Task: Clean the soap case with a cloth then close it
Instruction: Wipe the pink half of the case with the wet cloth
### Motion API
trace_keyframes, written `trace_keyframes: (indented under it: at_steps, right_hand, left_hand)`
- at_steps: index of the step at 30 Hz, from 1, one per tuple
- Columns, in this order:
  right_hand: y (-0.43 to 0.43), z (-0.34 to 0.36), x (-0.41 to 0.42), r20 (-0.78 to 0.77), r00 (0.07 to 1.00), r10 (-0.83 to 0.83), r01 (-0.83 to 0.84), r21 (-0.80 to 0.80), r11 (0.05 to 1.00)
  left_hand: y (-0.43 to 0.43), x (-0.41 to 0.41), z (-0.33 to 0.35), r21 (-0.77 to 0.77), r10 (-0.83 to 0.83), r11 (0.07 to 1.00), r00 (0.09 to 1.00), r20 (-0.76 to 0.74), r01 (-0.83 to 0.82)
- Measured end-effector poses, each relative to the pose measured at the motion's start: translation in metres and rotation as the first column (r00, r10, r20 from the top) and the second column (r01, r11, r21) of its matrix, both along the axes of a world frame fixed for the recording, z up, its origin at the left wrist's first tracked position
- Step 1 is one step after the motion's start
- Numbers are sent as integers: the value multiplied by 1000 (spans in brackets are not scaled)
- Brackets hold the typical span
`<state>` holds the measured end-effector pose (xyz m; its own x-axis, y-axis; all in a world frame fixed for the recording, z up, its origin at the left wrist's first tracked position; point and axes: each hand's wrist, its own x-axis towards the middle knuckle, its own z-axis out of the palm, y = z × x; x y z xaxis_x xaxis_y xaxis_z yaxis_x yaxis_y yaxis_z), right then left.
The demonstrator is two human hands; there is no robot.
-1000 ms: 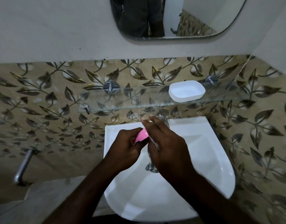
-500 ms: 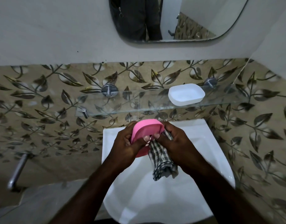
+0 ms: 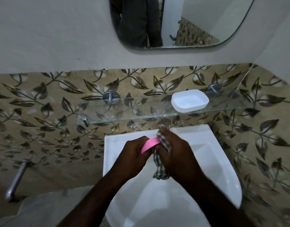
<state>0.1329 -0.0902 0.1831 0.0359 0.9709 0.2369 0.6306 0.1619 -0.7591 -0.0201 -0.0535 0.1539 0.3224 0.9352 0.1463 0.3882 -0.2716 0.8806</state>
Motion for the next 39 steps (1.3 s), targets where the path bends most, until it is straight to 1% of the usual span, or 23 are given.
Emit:
trace_keyframes:
  at_steps: [2, 3, 4, 5, 6, 8, 10, 12, 14, 16, 18, 20, 21, 23, 24, 25, 27, 28, 29, 33, 35, 36, 39]
  right_hand:
    - [-9, -4, -17, 203, 979, -16, -23, 193, 981]
    - [-10, -9, -20, 272, 962, -3, -66, 244, 968]
    - [-8, -13, -19, 295, 956, 14, -95, 263, 960]
    - [-3, -15, -14, 276, 961, 17, -91, 257, 962]
    - [3, -17, -8, 220, 975, -8, -42, 223, 974]
    - [11, -16, 3, 66, 993, -96, 89, 96, 991]
    - [13, -11, 1, 23, 991, -130, 129, 37, 991]
    - [7, -4, -13, 64, 994, -93, 85, 119, 989]
    - [-1, 0, -24, 179, 984, -12, -29, 223, 974]
    - [2, -5, -20, 249, 968, 34, -93, 226, 970]
    - [12, -12, -6, 173, 985, 5, -32, 158, 987]
    - [18, -15, 7, 37, 995, -91, 89, 58, 994]
    - [18, -15, 9, 5, 992, -126, 125, 21, 992]
    - [12, -9, 0, 7, 991, -135, 135, 21, 991]
    - [7, -2, -9, 12, 994, -108, 107, 67, 992]
    - [0, 4, -19, 43, 997, -67, 61, 133, 989]
    - [-12, 9, -31, 180, 984, -5, -39, 240, 970]
    - [-12, 8, -30, 227, 974, 8, -68, 256, 964]
    - [-8, 7, -25, 235, 972, 10, -69, 244, 967]
    - [14, -4, 5, 73, 989, -128, 124, 58, 991]
    - [17, -4, 7, 49, 986, -159, 159, 16, 987]
    - [15, -1, 2, 62, 986, -152, 150, 35, 988]
    - [-1, 11, -19, 138, 988, -74, 48, 183, 982]
  left_hand:
    - [0, 1, 1, 7, 14, 1000, 997, 79, -14]
    - [1, 1, 1, 19, 23, 1000, 994, 111, -25]
    - [1, 0, 2, 22, 31, 999, 990, 141, -34]
    - [1, -1, 3, 15, 42, 999, 985, 169, -45]
    - [1, -2, 3, 8, 53, 998, 982, 182, -55]
    - [1, -3, 3, 15, 64, 998, 984, 166, -68]
    - [1, -1, 6, 21, 47, 999, 989, 137, -50]
    - [1, 1, 9, 14, 36, 999, 990, 137, -38]
    - [2, 1, 9, 2, 31, 999, 984, 173, -32]
    - [1, -2, 10, -10, 35, 999, 975, 219, -34]
    - [0, -5, 11, -15, 33, 999, 975, 219, -30]
    - [0, -8, 11, -13, 34, 999, 984, 172, -33]
    - [0, -7, 11, -17, 36, 999, 987, 158, -34]
    - [-1, -5, 14, -18, 41, 999, 988, 152, -39]
    - [-1, -4, 15, -11, 41, 999, 988, 151, -39]
    - [-1, -2, 17, -6, 33, 999, 987, 158, -33]
    - [-4, -1, 20, -4, 12, 1000, 973, 228, -12]
    - [-5, -3, 22, -1, 7, 1000, 965, 262, -7]
    - [-6, -4, 24, 4, 9, 1000, 962, 273, -10]
    - [-9, -10, 27, 11, 42, 999, 974, 222, -45]
    - [-10, -9, 28, 7, 38, 999, 976, 212, -40]
    - [-10, -8, 29, 10, 41, 999, 977, 209, -44]
    - [-10, -5, 28, 26, 22, 999, 973, 228, -29]
